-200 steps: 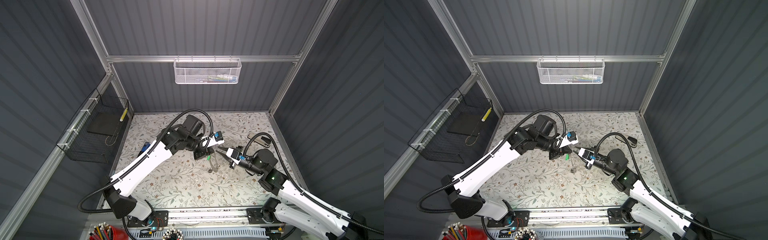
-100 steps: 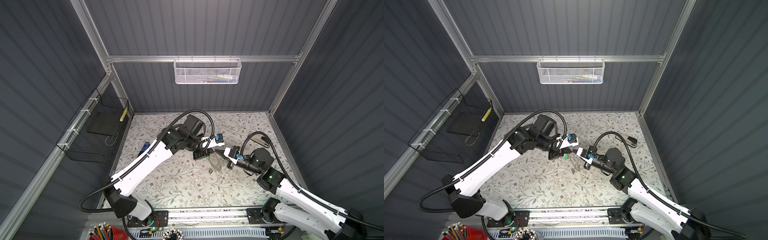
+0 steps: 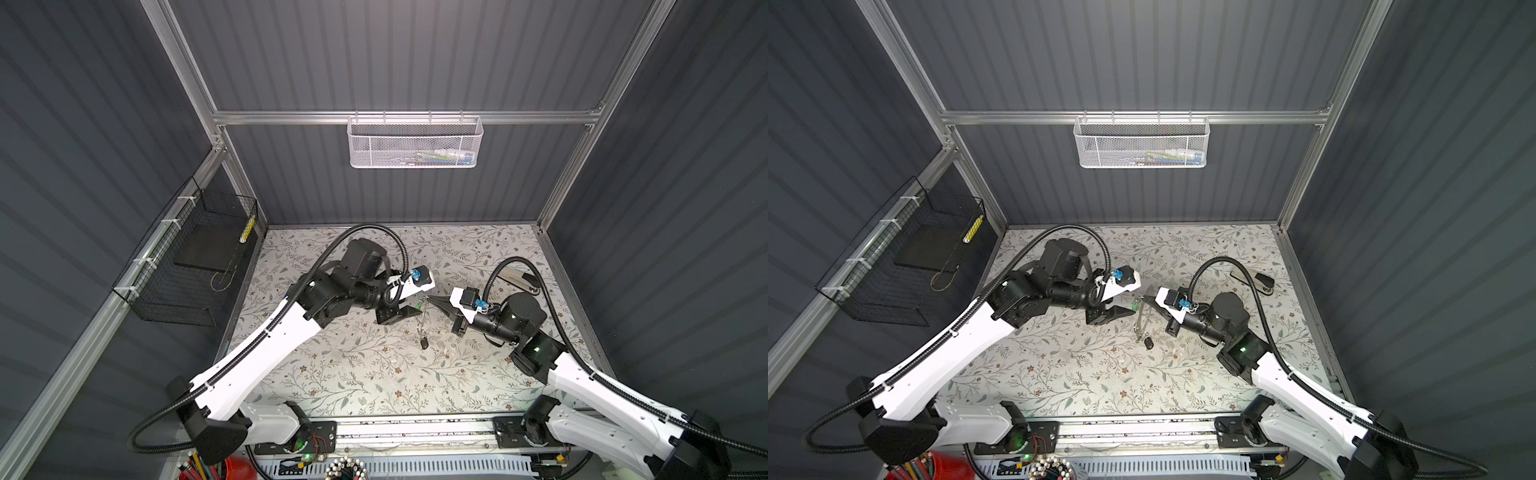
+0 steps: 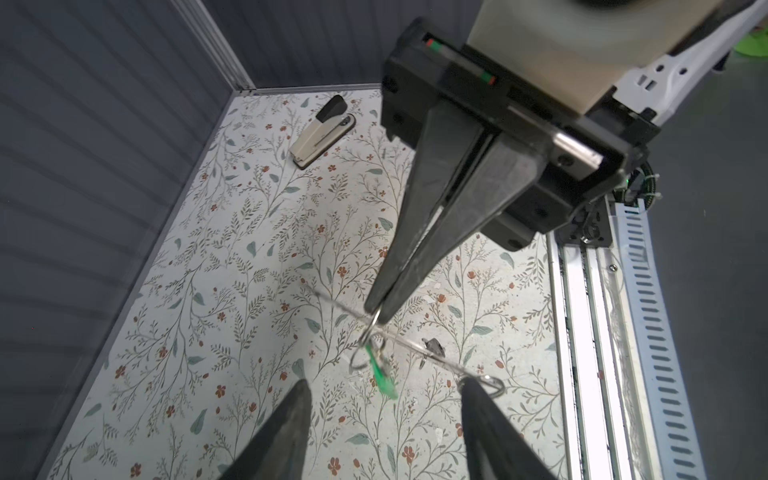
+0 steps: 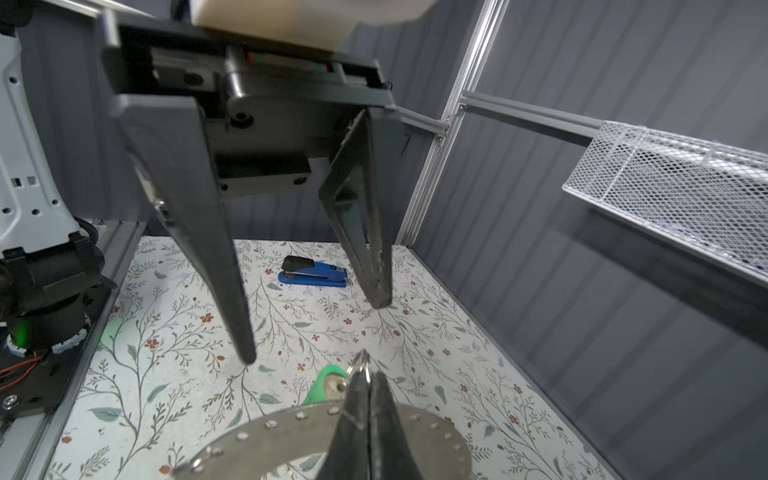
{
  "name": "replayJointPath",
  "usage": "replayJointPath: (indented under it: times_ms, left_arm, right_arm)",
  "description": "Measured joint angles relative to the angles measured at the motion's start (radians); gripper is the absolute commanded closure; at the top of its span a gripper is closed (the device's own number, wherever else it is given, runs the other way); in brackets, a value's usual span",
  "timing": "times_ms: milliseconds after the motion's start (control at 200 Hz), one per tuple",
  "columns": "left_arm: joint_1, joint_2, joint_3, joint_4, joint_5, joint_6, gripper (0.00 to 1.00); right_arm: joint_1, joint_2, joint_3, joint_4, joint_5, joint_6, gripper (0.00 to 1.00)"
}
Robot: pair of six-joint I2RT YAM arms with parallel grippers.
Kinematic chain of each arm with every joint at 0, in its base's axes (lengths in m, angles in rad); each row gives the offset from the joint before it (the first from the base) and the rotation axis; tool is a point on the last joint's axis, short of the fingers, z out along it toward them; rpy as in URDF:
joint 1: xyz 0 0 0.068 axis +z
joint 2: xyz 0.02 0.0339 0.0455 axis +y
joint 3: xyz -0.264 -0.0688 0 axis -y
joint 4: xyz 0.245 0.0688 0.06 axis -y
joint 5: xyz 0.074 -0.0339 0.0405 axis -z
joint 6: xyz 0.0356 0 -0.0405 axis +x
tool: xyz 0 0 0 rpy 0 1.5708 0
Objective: Put the keys on the keyring
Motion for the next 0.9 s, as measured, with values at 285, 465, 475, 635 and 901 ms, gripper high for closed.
replayJointPath:
  times_ms: [285,465,475,635,901]
  left_arm:
    - [0.018,-0.096,-0.218,0.192,0.0,-0.133,0.48]
    - [0.018,-0.096,-0.267,0.283,0.005,-0.18,0.58]
    - [0.018,-0.096,-0.267,0.286,0.006,-0.181,0.58]
    - [0.018,-0.105,-0.269,0.313,0.008,-0.195,0.34]
    - [0.018,-0.189,-0.247,0.275,-0.039,-0.188,0.38]
  right_arm:
    - [0.0,0.028,-0.004,0.103,-0.033,0.079,1.0]
    - [0.0,0.035,-0.005,0.146,-0.046,0.098,1.0]
    - [0.0,0.035,-0.005,0.148,-0.046,0.098,1.0]
    - [0.0,0.037,-0.013,0.161,-0.046,0.1,1.0]
    - [0.0,0.038,-0.014,0.162,-0.046,0.098,1.0]
